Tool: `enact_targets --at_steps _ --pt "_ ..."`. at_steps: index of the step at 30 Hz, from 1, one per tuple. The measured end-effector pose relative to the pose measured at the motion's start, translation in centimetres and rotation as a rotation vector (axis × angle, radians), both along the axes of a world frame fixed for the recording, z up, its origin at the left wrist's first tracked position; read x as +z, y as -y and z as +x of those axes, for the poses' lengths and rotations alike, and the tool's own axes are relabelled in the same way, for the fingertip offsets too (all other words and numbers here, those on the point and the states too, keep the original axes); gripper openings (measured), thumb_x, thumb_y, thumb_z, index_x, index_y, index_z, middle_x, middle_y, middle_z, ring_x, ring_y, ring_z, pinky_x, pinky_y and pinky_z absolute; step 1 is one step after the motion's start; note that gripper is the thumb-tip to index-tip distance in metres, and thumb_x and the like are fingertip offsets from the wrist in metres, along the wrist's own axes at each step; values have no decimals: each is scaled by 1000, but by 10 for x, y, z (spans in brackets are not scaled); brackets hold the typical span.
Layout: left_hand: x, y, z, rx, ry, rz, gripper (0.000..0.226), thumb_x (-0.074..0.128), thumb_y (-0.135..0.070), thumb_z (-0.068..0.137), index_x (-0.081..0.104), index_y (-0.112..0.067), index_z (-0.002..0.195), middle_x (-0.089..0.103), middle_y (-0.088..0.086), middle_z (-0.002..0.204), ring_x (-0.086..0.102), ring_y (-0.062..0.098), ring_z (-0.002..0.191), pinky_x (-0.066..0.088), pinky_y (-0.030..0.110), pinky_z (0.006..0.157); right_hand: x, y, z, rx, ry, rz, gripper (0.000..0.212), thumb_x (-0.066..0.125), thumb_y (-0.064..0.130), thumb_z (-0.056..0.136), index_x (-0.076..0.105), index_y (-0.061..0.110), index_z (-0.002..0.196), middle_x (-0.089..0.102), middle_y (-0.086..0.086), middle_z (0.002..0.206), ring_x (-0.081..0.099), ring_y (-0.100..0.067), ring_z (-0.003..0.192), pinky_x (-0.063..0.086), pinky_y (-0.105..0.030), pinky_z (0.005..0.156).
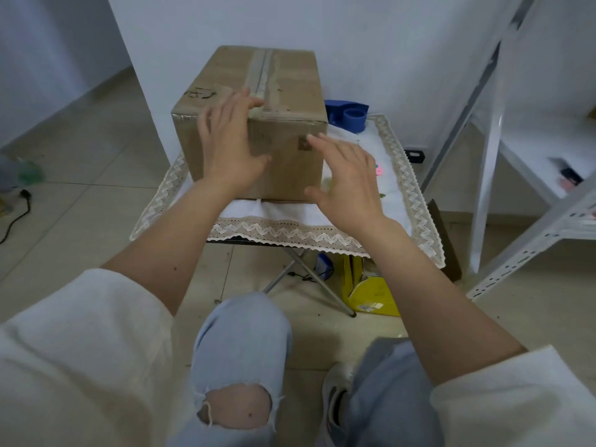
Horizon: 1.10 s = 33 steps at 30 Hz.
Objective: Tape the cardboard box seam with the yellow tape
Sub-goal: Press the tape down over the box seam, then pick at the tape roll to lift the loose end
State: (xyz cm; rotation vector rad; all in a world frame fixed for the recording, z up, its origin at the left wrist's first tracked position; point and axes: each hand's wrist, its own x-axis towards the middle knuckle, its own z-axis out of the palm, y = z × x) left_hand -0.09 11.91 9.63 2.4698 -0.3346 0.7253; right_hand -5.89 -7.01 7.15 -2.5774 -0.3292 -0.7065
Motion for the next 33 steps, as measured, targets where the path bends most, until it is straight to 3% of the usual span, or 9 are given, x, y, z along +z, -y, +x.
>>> enact_targets --at_steps 4,8,11,14,17,21,27,33 --pt "-4 36 -29 -77 115 -132 49 74 -15 77 57 -23 122 62 -8 124 52 18 120 27 25 93 -4 24 -19 -41 -100 87 56 77 21 86 54 26 137 60 3 133 53 -20 123 36 -32 102" --pt "-18 66 -45 -259 36 -182 32 72 -11 82 63 -23 110 64 -16 102 60 18 101 45 35 90 -7 45 -34 -124 -250 190 26 73 24 91 69 27 116 70 13 106 63 -8 87 54 -33 86" --pt "-35 83 -46 -357 -40 -214 25 68 -7 87 64 -20 107 68 -11 103 59 14 99 49 37 89 -16 57 -37 -206 -336 215 15 72 27 91 73 28 105 66 18 86 64 -8 75 56 -34 79" --pt "-53 93 -37 -402 -126 -233 26 67 -8 88 63 -21 110 68 -10 108 56 9 101 48 31 88 -27 69 -33 -284 -422 223 13 71 31 91 73 28 104 67 17 86 66 -10 81 57 -35 81" --pt "-67 106 -21 -440 -195 -215 31 68 -9 88 62 -19 116 68 -4 116 57 15 110 44 28 90 -36 80 -20 -367 -428 279 14 70 28 92 74 25 105 66 13 87 68 -15 88 57 -38 83" --pt "-78 130 2 -454 -249 -187 34 73 -16 86 62 -22 118 65 -6 120 57 16 114 40 23 90 -48 96 5 -444 -384 402 12 68 25 95 74 22 104 69 10 87 66 -15 81 54 -32 79" --pt "-85 160 36 -428 -324 -31 39 79 -36 76 64 -26 111 68 -10 113 62 15 107 47 41 98 -62 119 48 -484 -331 564 11 63 20 96 72 26 98 70 7 87 71 -18 82 54 -30 80" --pt "-94 163 50 -336 -334 160 37 80 -52 71 68 -30 99 74 -11 93 65 15 93 33 33 102 -75 127 69 -453 -345 772 14 59 17 99 70 25 101 74 3 88 70 -12 71 59 -35 77"
